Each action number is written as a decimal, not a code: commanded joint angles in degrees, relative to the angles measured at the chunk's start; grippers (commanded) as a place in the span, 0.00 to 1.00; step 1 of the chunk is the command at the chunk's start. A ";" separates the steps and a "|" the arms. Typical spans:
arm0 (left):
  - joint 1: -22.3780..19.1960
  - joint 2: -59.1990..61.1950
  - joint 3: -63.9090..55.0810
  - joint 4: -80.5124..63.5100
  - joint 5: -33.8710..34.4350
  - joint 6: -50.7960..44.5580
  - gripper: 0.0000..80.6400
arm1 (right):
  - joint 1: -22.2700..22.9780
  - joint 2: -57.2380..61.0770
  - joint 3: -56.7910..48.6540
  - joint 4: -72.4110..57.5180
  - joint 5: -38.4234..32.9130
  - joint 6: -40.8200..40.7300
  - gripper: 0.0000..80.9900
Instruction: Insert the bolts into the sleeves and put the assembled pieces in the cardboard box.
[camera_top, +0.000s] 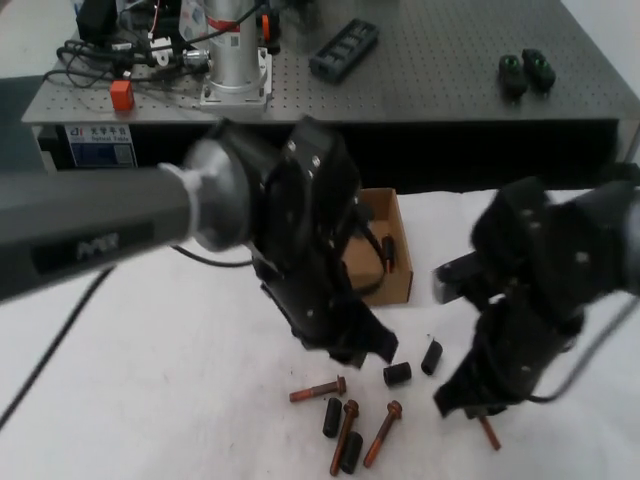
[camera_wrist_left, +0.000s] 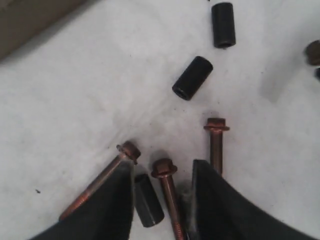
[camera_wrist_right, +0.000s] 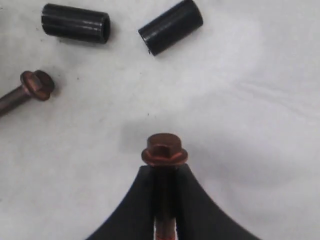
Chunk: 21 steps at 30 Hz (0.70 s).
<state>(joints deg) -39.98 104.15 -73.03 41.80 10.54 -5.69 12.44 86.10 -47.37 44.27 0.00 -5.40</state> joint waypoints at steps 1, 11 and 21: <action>-0.03 1.52 -0.25 1.76 -0.70 -1.25 0.35 | -0.76 -6.20 3.01 1.02 -1.03 1.32 0.03; -0.88 6.01 -0.25 3.27 1.10 -2.11 0.35 | -1.11 -19.43 10.62 1.97 -1.03 4.78 0.03; -0.88 7.38 -0.25 4.84 -0.31 -2.85 0.35 | -1.11 -22.03 10.60 3.01 -1.03 4.94 0.03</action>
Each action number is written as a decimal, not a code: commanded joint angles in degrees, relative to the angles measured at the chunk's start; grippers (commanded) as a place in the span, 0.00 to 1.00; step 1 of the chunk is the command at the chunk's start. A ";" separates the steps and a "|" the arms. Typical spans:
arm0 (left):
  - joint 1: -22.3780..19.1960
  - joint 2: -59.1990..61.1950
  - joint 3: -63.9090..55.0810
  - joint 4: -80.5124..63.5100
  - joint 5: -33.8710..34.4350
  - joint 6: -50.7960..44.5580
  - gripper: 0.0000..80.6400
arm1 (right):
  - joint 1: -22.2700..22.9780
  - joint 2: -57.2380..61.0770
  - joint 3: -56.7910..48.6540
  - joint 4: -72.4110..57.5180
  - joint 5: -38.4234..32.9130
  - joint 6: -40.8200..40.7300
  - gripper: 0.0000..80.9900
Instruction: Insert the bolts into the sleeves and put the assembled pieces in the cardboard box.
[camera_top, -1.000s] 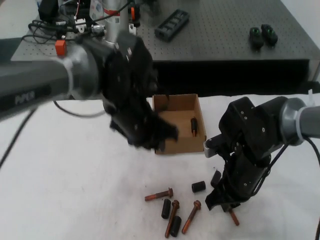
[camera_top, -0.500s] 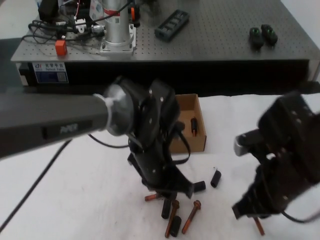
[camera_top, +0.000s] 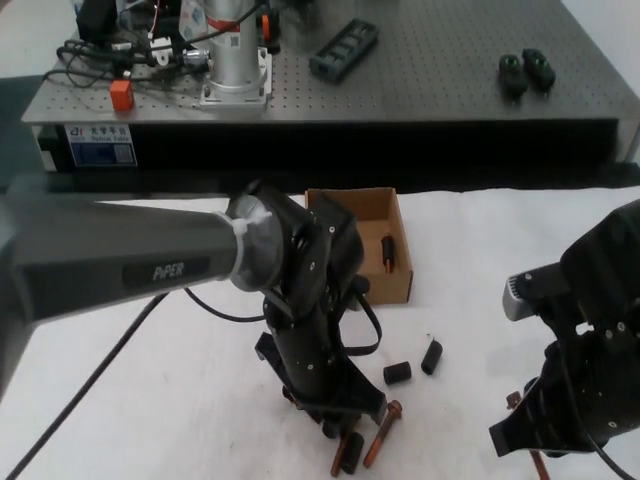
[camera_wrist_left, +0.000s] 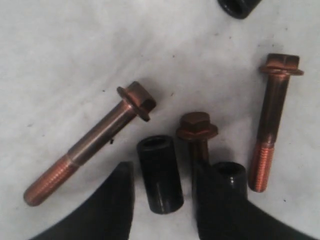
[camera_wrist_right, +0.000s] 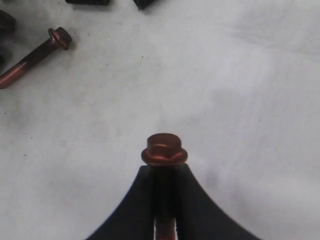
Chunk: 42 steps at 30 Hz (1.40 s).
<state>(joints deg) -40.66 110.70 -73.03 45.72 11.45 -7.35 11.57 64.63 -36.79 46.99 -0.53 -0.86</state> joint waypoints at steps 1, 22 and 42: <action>-0.20 0.93 -0.25 0.92 -1.22 -1.18 0.35 | -0.24 -0.56 0.02 0.32 -0.51 0.41 0.03; -0.20 -19.61 15.37 -23.07 6.68 -3.26 0.01 | 0.08 -12.53 0.02 -22.84 -21.01 12.42 0.03; -0.20 -42.50 36.84 -62.78 21.40 -10.22 0.01 | 7.14 -6.63 0.02 -56.35 -28.56 31.76 0.03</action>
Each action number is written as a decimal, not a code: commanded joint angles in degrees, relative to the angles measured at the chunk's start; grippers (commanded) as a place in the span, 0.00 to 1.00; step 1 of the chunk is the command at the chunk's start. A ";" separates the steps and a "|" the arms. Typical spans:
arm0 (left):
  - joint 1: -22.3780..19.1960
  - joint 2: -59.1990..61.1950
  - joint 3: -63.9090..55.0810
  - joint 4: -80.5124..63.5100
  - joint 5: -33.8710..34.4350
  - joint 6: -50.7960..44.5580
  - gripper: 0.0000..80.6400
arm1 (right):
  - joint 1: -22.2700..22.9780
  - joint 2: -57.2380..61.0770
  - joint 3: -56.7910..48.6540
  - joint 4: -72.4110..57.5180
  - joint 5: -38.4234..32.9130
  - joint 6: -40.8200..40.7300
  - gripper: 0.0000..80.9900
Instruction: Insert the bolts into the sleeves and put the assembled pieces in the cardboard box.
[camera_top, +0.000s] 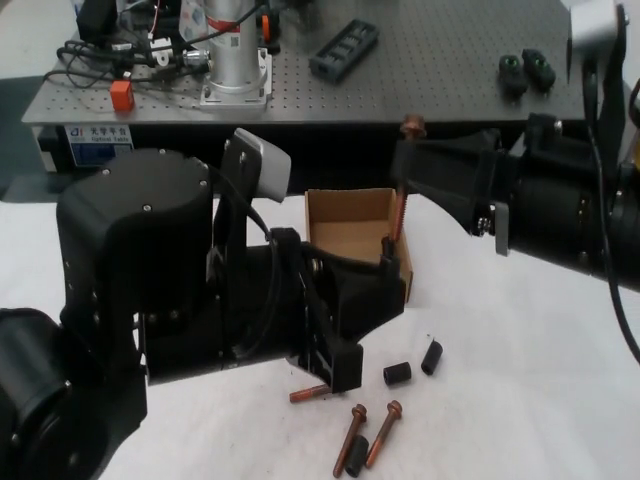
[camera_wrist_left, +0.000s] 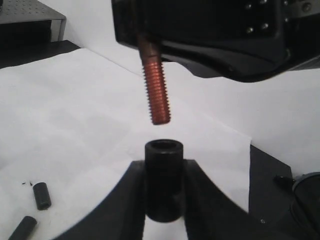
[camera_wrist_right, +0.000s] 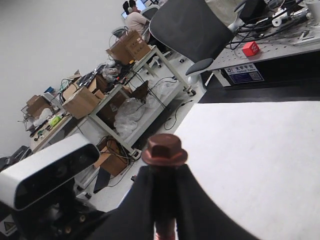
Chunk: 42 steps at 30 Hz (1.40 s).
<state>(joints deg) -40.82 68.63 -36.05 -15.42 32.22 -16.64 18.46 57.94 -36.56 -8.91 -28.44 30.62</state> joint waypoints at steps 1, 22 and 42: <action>-0.04 -0.44 -0.15 -1.86 0.63 -0.94 0.01 | 0.39 0.06 -0.20 -0.08 -0.64 0.28 0.03; -0.04 -0.44 -0.15 -4.41 -0.19 -1.07 0.01 | 0.36 0.06 -0.20 7.66 -8.29 -2.67 0.00; 4.38 18.17 -18.68 6.39 -24.88 -4.00 0.01 | -11.82 -9.62 -0.20 37.79 6.32 -15.48 0.51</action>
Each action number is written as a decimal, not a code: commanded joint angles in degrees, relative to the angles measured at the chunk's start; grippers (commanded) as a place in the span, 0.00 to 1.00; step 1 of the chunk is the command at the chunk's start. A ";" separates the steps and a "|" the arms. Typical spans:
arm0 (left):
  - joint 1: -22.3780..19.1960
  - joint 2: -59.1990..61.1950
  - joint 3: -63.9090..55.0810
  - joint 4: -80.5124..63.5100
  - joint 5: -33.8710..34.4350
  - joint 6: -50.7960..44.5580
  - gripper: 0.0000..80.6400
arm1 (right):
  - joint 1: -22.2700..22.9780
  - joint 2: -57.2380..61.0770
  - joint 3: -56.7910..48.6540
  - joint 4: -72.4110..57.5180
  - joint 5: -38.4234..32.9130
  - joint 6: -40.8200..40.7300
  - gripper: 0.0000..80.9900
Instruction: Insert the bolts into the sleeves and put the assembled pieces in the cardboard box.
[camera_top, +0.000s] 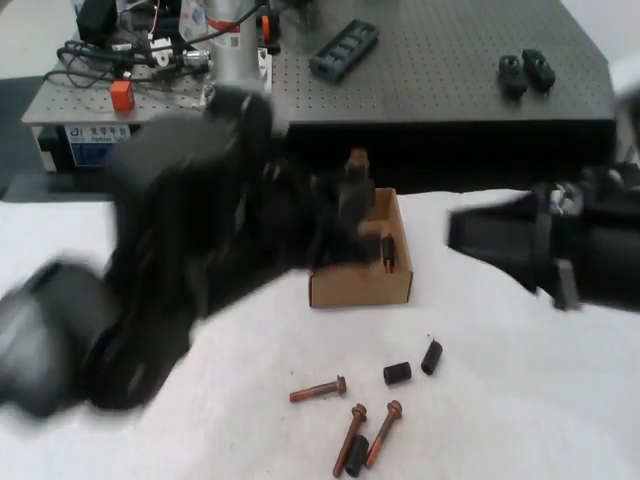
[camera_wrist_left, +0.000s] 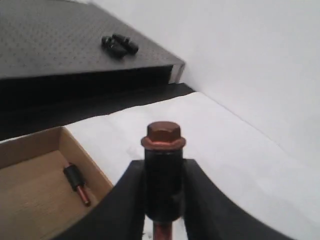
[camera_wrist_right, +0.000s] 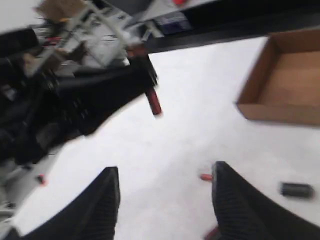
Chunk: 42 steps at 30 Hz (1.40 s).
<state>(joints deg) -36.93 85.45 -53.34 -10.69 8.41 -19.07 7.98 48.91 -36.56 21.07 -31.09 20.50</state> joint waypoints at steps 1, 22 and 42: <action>0.89 4.81 -6.00 6.16 -2.40 -1.58 0.01 | -1.52 -0.38 -0.20 10.98 13.41 -6.31 0.50; 4.09 50.48 -62.77 44.03 -1.12 -3.32 0.01 | -1.51 29.13 -3.67 8.93 24.94 -4.17 0.48; 4.68 49.44 -62.57 48.61 7.14 -6.21 0.34 | 2.21 52.18 -20.47 9.29 23.62 -2.10 0.43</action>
<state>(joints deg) -32.45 136.14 -114.91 38.37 14.89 -24.67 9.92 100.42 -56.30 29.28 -6.97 18.14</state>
